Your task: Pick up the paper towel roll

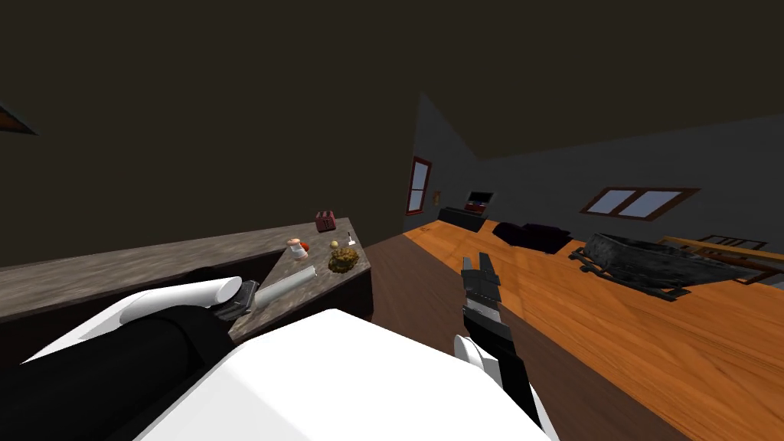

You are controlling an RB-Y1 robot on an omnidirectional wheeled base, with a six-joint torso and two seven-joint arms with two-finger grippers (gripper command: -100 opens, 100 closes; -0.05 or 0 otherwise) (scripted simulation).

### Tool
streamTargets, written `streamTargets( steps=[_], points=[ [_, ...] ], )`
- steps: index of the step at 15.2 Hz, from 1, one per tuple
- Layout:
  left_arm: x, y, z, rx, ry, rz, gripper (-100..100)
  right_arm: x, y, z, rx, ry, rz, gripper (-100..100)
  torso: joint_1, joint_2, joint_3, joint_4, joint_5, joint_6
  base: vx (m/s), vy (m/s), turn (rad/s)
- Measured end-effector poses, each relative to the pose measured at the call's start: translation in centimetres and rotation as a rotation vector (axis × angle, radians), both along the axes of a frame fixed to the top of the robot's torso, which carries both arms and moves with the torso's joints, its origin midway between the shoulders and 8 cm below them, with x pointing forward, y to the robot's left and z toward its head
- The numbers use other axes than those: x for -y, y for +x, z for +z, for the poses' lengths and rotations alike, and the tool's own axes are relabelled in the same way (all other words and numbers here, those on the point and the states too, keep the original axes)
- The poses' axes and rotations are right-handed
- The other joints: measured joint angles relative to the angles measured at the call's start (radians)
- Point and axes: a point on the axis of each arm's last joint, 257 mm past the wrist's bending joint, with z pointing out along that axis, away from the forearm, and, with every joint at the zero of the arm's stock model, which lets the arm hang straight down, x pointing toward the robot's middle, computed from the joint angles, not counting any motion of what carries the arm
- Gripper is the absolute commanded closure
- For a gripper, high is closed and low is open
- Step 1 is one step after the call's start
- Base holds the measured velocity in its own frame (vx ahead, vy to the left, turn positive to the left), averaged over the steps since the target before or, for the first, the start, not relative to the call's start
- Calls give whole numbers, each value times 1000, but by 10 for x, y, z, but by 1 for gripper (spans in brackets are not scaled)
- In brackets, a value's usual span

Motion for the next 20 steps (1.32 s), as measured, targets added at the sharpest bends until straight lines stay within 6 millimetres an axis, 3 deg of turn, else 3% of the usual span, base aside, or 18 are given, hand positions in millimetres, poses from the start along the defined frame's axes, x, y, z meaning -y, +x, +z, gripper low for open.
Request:
streamTargets(
  steps=[15,20],
  points=[
    [22,-62,-13,-112,-228,177,-100,0,0,0,0,0,0,0,2,-1,0,0,0,0,74,-5,-89],
    [28,-73,-20,-132,-277,206,-100,0,0,0,0,0,0,0,2,3,2,1,1,-1,30,10,-26]
  ],
)
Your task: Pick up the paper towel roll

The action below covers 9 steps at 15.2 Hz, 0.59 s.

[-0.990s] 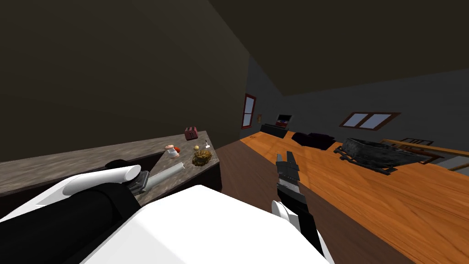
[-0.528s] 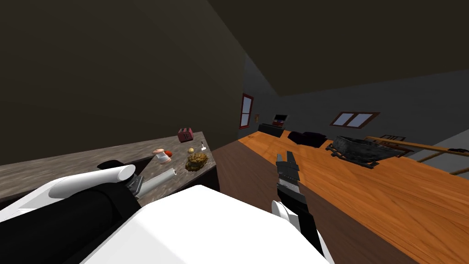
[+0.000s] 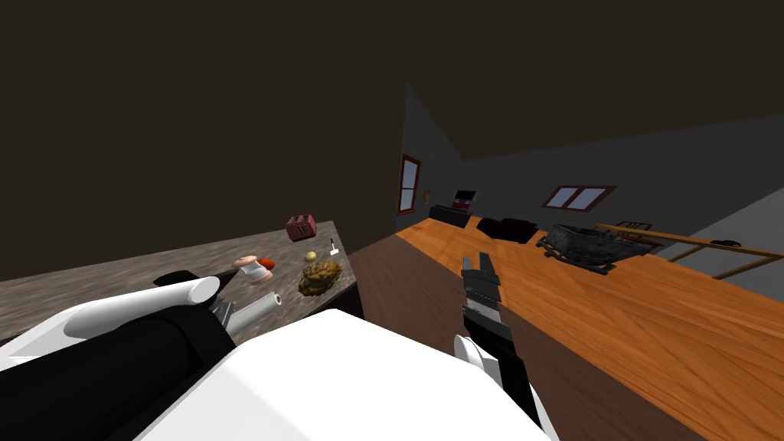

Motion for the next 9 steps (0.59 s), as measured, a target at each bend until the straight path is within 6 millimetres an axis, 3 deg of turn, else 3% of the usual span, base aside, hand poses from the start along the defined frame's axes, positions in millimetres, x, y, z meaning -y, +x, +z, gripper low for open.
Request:
streamTargets(
  steps=[3,4,9],
  points=[
    [-2,1,-13,2,-1,1,-100,0,0,0,0,0,0,0,1,3,2,1,0,0,-14,14,-6],
    [-2,1,-14,3,1,1,100,0,0,0,0,0,0,0,0,3,2,1,0,0,0,0,0],
    [-1,0,-15,2,-2,3,100,0,0,0,0,0,0,0,-1,3,2,1,-1,1,0,-2,2]
  ],
)
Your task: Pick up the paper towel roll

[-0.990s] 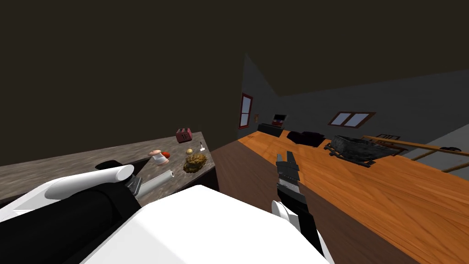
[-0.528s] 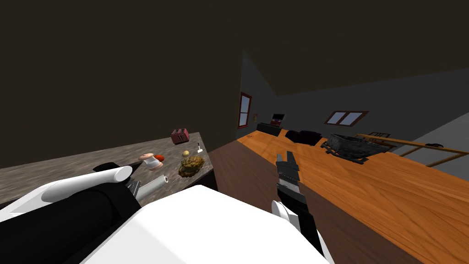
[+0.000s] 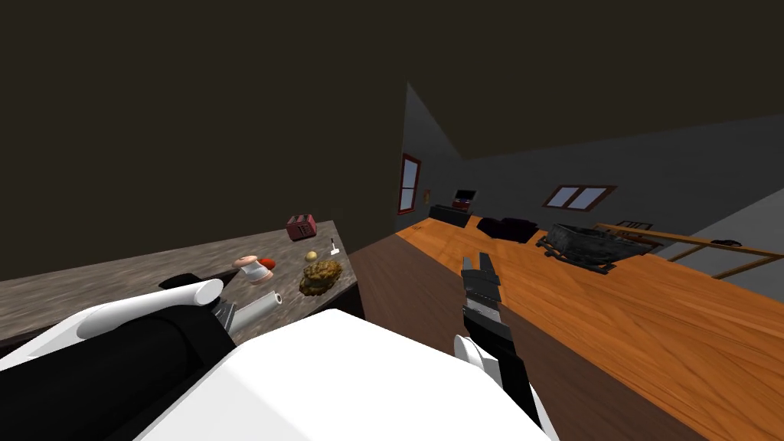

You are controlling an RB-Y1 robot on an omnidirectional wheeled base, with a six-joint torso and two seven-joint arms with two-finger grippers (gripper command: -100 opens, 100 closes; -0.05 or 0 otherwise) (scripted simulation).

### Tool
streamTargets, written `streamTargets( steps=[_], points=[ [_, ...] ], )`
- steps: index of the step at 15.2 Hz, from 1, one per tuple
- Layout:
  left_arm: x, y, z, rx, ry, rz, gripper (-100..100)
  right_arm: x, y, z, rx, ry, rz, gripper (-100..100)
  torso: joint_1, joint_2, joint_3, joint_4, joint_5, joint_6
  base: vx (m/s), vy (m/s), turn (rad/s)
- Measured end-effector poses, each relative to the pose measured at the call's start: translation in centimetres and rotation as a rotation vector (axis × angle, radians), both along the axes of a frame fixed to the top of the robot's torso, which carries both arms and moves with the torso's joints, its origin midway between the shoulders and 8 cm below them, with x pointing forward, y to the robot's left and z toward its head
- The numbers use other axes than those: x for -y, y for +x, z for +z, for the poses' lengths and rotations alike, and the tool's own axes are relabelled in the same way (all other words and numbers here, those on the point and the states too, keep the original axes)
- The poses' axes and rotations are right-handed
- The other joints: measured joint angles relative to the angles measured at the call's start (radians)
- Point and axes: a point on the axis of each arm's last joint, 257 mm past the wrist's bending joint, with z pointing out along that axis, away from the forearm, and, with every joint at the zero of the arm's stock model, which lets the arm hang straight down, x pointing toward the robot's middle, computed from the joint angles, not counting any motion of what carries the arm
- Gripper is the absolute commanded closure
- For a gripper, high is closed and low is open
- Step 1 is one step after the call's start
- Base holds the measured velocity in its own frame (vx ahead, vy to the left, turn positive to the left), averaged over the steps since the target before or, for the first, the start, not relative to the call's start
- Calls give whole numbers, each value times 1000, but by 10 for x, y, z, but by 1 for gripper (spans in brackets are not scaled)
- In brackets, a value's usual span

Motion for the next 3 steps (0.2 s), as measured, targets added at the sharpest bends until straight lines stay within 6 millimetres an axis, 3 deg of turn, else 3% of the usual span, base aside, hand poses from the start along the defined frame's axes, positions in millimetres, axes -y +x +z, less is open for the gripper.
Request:
streamTargets(
  steps=[3],
  points=[
    [0,0,14,1,5,-5,100,0,0,0,0,0,0,0,-2,0,0,0,-1,0,9,-15,4]
  ],
)
